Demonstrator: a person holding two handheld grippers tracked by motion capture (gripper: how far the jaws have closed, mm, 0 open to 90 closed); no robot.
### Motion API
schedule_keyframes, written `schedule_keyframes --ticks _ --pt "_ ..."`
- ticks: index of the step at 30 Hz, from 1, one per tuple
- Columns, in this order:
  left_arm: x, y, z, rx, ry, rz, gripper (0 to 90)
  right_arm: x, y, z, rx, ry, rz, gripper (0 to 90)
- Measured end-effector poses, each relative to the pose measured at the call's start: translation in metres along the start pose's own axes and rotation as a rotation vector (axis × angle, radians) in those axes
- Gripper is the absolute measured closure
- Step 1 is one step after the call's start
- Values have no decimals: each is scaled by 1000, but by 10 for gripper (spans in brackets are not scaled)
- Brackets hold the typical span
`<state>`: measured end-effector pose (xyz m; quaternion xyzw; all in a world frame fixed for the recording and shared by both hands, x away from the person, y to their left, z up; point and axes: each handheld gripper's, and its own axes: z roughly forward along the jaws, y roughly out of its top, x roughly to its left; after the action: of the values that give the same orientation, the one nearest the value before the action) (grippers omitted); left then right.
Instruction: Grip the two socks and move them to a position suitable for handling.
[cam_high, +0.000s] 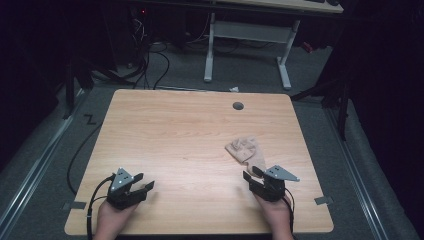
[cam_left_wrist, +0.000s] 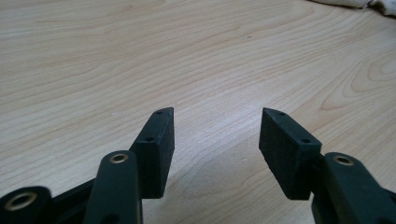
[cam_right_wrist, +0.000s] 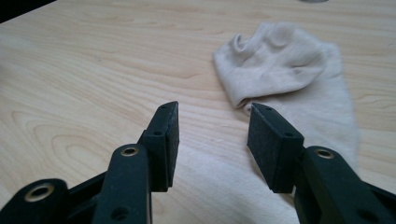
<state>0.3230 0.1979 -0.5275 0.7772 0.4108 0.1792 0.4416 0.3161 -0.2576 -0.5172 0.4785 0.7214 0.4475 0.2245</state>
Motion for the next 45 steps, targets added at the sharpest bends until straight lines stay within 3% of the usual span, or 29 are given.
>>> schedule_keyframes --ticks 4,6,9,22,36,45 --pt "0 1 1 -2 -1 0 454 4 -4 0 -11 -35 -31 538" --pt "0 3 2 -4 -13 -18 448 4 -5 -1 -14 -36 -30 539" --pt "1 5 2 -5 -8 -13 439 6 -7 -2 -10 -32 -46 535" --pt "5 1 -7 -13 27 -8 390 2 -6 2 -22 -38 -25 533" --pt "8 0 -7 -18 8 -32 385 3 -6 3 -10 -50 -28 502" --pt "5 -1 -5 -6 3 -9 384 11 7 12 22 -88 -94 491"
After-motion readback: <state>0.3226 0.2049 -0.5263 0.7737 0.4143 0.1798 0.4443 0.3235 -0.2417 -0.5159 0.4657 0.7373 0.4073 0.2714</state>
